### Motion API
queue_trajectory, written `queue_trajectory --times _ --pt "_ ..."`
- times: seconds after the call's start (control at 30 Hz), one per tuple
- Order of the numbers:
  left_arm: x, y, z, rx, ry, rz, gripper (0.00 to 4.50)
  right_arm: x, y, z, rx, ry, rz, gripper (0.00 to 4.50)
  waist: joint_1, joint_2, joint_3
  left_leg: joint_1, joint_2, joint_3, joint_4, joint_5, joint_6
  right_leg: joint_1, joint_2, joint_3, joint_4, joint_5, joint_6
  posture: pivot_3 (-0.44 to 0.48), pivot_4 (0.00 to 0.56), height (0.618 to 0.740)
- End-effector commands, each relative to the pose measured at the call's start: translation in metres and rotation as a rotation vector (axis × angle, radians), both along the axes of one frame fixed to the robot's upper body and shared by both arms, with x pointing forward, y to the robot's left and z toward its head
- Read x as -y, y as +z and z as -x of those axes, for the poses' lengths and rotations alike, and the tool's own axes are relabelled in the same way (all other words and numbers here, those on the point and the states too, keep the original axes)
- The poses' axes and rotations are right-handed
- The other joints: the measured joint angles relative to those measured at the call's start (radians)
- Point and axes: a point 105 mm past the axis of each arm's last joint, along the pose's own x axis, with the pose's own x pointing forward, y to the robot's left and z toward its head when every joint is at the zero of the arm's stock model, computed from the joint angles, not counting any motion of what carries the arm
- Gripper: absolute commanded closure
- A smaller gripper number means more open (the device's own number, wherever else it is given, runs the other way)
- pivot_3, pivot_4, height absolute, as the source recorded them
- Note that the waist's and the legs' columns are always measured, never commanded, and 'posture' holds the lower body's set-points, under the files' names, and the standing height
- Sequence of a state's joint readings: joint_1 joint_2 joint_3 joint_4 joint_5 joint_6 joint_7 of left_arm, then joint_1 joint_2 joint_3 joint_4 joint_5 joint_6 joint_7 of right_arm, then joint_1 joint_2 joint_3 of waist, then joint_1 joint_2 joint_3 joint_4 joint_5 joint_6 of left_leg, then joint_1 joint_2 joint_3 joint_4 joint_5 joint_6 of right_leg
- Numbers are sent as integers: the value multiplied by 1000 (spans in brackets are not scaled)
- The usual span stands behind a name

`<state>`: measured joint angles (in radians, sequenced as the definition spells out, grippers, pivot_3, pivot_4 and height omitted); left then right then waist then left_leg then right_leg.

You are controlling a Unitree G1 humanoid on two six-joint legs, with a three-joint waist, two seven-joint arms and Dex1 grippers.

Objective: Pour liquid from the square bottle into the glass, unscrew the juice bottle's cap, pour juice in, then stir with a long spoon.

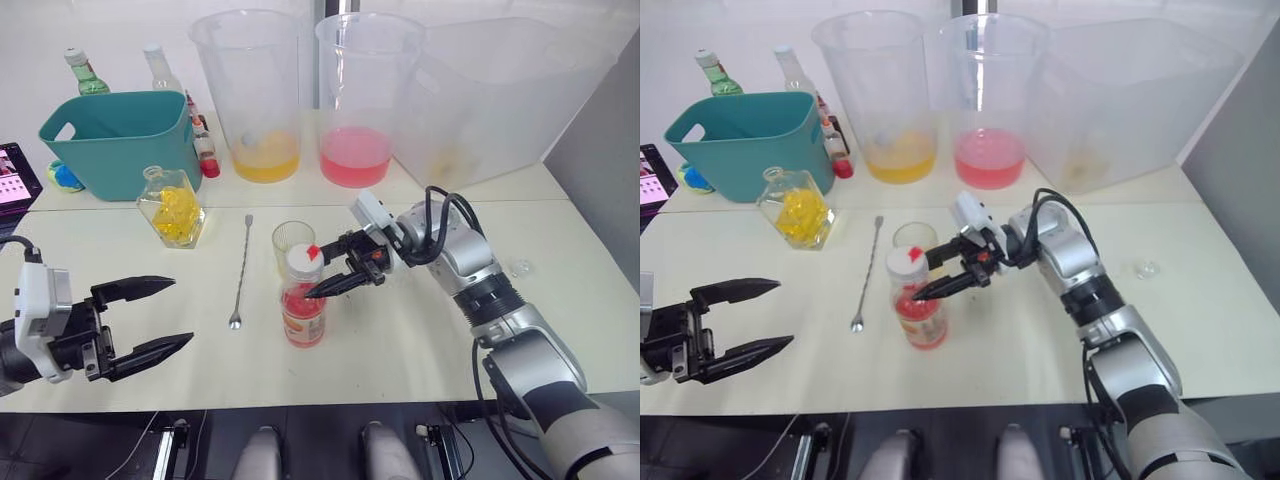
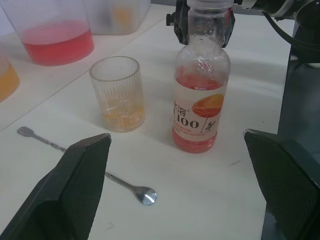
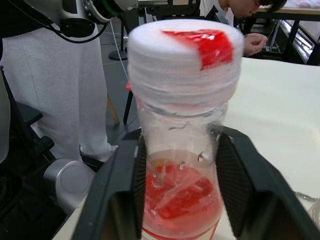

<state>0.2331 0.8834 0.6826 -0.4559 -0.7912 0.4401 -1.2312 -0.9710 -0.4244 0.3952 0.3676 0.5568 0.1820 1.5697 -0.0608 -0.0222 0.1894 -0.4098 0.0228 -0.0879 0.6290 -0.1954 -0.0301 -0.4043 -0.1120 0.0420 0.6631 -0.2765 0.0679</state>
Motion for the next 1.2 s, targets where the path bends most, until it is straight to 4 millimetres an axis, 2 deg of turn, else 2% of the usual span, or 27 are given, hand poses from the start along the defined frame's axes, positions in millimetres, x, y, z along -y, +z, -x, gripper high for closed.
queue_trajectory --times 0.03,0.23,0.4,0.6,0.83,1.0,1.07,1.17,1.2 --pt "5 4 -5 25 -39 0 0 6 17 13 1 40 -51 3332 4 0 0 0 0 0 0 0 0 0 0 0 0 0 0 0 150 740" --pt "17 -1 -21 8 -132 18 0 17 28 26 -21 -132 -133 3344 20 0 0 -1 0 0 0 0 0 0 0 0 0 0 0 0 150 740" --pt "24 -4 -38 -12 -214 25 0 24 20 34 3 -395 -107 3344 24 0 0 -1 0 0 0 0 0 0 0 0 0 0 0 0 150 740" --pt "37 -8 -57 -30 -325 38 0 19 23 40 5 -706 -167 3356 18 0 0 -2 0 0 0 0 0 -1 0 0 0 0 0 0 150 740" --pt "50 -6 -74 -45 -434 31 0 15 19 39 -33 -935 -214 3358 22 0 0 -3 0 0 1 0 0 -1 0 0 0 0 0 0 150 740" --pt "51 -6 -79 -52 -470 7 0 15 13 43 -151 -963 -216 3358 18 0 0 -4 0 -1 2 0 0 -1 1 0 0 0 0 0 150 740" --pt "50 -6 -80 -52 -472 4 0 14 13 45 -179 -940 -221 2328 17 0 0 -4 0 -1 2 0 0 -1 1 0 0 0 0 0 150 740" --pt "49 -6 -80 -53 -471 2 0 12 15 50 -180 -888 -201 1384 16 0 0 -3 0 -1 1 0 0 -1 1 0 0 0 0 0 150 740" --pt "48 -6 -79 -52 -466 2 0 17 16 50 -156 -853 -176 1040 16 0 0 -3 0 -1 1 0 0 -1 1 0 0 0 0 0 150 740"
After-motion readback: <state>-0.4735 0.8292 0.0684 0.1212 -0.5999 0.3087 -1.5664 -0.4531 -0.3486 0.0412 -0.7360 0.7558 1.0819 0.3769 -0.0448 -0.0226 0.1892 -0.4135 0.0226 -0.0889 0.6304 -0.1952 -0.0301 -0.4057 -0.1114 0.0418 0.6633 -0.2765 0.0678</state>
